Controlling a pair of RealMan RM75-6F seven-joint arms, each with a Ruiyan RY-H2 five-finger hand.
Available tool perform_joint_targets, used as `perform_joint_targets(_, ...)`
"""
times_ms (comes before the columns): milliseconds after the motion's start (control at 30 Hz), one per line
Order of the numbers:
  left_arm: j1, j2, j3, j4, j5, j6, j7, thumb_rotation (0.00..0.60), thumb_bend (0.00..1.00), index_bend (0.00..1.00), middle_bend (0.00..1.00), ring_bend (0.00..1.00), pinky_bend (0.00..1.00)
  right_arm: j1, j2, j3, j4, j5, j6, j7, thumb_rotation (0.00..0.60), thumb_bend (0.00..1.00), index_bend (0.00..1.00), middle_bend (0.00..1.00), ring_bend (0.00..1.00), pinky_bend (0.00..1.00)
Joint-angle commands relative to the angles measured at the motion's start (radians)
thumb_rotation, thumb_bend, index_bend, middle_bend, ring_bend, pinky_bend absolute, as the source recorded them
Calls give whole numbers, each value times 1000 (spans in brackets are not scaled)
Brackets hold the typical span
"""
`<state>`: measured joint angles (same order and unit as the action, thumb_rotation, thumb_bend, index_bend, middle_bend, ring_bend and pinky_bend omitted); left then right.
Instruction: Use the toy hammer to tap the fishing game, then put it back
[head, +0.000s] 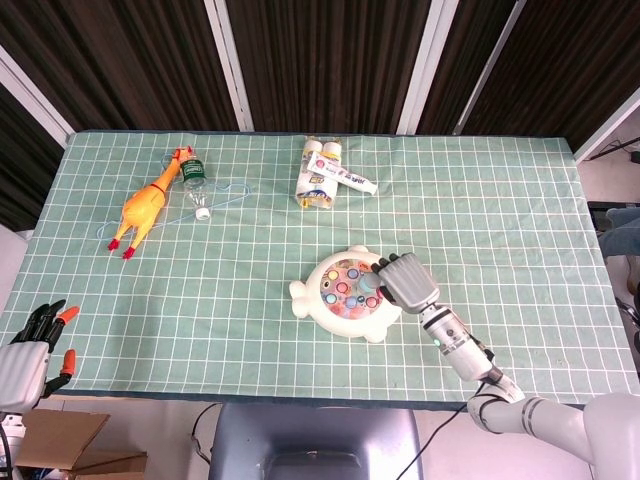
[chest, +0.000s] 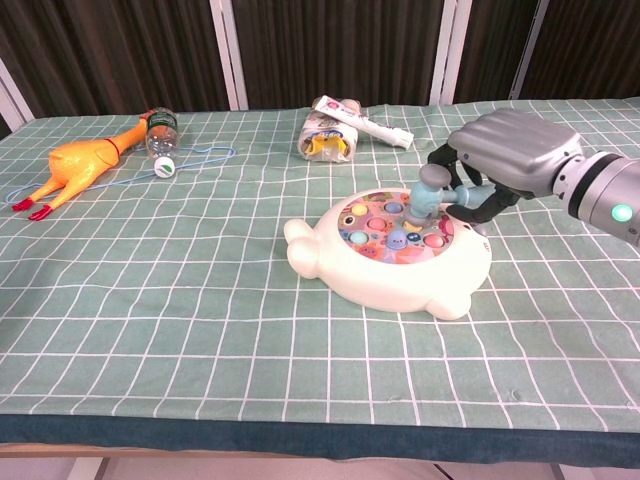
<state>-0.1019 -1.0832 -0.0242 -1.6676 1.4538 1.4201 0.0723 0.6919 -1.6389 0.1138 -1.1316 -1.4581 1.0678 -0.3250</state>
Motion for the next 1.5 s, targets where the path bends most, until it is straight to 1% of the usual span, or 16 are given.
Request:
perform_joint_targets(33,0,0,0,0,0,0,-1,600,546,167,48,35,325,-1,-3,-2,7,-1,0,4,600,1000,907,717,821,855)
perform_joint_targets(233,-1,0,0,-1,-2,-3,0,600,545,167,48,35,324,-6,3,5,3,-6,25,14,600,1000,907,717,821,855)
perform_joint_targets(467,-4,-2,1,-1,-4,-9,7,600,545,168,48,35,325,-6,48,22,-77,-16,52,18,600,1000,907,717,821,855)
perform_joint_targets(600,-5,-3,2,-2,-5,-12,11,600,545,168,47,35,325,1,69,19,-127,-21,40,2,600,1000,907,717,821,855)
perform_joint_targets(767,-5,-1,2,-3,-5,-11,8,600,545,168,47,35,325,9,76,8,-159,-21,16,-26,600,1000,907,717,821,855)
perform_joint_targets(1033,-4,2,2,-4,-6,-11,4,600,545,168,48,35,326,14,66,-3,-159,-11,-11,-40,600,1000,907,717,821,855)
perform_joint_targets(1500,-4,2,3,-7,-6,-11,7,600,545,167,48,35,325,12,55,-13,-140,-13,-14,-38,600,1000,907,717,821,855)
